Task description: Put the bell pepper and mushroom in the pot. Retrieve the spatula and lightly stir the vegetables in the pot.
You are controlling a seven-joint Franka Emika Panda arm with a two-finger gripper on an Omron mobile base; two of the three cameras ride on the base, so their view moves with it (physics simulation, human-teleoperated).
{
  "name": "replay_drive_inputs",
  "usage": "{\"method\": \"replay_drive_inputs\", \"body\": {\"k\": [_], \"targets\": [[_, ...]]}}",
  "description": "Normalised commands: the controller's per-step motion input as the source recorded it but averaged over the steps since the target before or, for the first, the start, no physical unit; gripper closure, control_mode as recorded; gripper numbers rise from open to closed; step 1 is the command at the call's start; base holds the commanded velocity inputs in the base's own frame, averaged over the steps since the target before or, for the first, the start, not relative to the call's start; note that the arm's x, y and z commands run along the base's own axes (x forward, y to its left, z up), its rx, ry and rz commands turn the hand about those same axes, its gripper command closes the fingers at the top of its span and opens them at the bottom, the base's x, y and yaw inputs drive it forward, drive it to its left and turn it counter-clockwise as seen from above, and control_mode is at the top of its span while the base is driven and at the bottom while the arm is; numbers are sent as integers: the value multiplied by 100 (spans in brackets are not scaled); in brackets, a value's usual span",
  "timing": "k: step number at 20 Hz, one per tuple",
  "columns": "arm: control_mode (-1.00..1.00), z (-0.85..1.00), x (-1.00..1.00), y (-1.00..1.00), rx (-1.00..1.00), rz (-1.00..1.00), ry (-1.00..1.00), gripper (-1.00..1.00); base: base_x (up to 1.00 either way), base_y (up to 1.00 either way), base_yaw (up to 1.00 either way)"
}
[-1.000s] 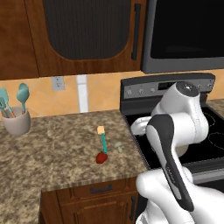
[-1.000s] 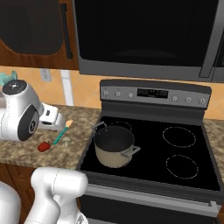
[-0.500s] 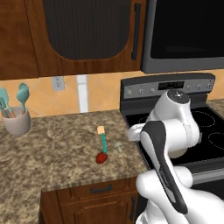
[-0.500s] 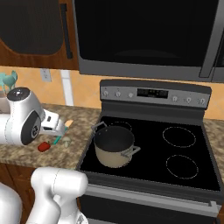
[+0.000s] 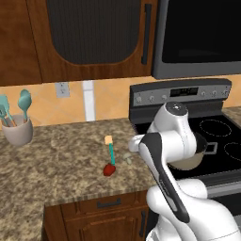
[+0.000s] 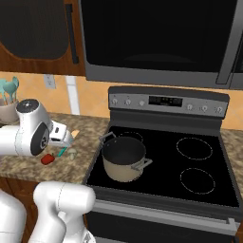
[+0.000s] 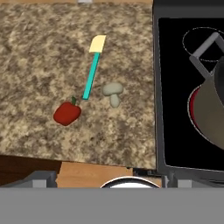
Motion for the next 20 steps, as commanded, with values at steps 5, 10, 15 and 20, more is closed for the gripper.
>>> {"method": "replay_drive_inputs", "body": {"k": [5, 10, 15, 20], "targets": [[-100, -12, 26, 0, 0, 0, 4, -100, 0, 0, 0], [-100, -10, 25, 0, 0, 0, 4, -100, 0, 0, 0], [-100, -15, 35, 2, -1, 0, 3, -100, 0, 0, 0], [-100, -22, 35, 14, -3, 0, 9, -100, 0, 0, 0]]}}
